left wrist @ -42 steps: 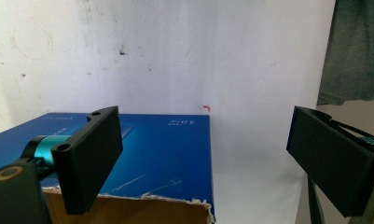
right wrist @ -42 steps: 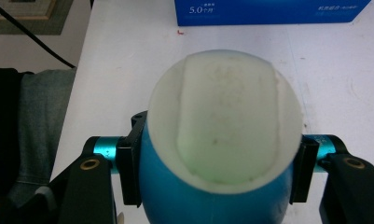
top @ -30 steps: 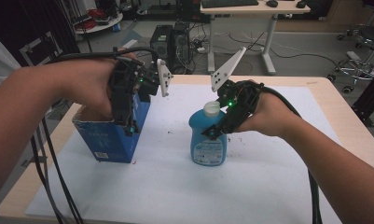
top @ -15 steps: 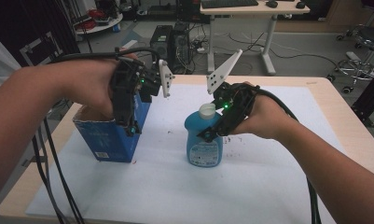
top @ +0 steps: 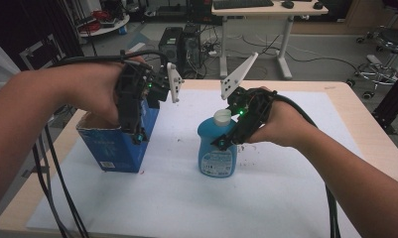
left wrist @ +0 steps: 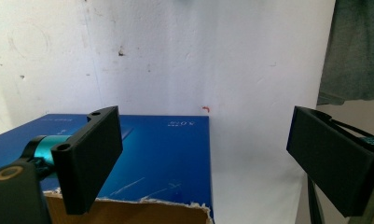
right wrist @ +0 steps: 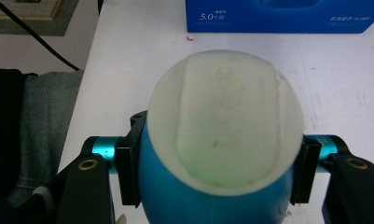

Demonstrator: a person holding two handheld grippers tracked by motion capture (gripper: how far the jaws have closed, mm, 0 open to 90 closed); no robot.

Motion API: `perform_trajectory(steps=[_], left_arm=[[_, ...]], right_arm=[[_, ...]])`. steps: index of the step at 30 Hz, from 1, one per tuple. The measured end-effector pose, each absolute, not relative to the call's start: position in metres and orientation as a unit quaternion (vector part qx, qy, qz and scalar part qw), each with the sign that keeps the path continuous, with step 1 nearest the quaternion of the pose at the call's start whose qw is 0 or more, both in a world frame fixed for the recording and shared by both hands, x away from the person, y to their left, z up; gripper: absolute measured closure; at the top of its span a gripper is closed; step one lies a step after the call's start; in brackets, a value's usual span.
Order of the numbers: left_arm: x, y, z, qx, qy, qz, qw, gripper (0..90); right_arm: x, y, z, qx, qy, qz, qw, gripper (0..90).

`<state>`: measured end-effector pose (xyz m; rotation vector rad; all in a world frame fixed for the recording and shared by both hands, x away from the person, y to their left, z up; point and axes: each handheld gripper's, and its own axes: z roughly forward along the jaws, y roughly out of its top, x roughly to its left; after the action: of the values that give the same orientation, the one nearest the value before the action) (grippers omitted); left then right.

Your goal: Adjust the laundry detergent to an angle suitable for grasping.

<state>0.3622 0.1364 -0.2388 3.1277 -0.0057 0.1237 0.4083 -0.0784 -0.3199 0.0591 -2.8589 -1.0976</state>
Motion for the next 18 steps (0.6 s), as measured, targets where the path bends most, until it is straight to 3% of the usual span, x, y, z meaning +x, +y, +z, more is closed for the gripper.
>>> perform_trajectory(steps=[18], left_arm=[[0.3633,0.1340,-0.2391,0.999,-0.004,0.040,0.001,10.4]], right_arm=[[0.4092,-0.0824,-0.3178,-0.003,-0.935,-0.352,0.038,28.0]])
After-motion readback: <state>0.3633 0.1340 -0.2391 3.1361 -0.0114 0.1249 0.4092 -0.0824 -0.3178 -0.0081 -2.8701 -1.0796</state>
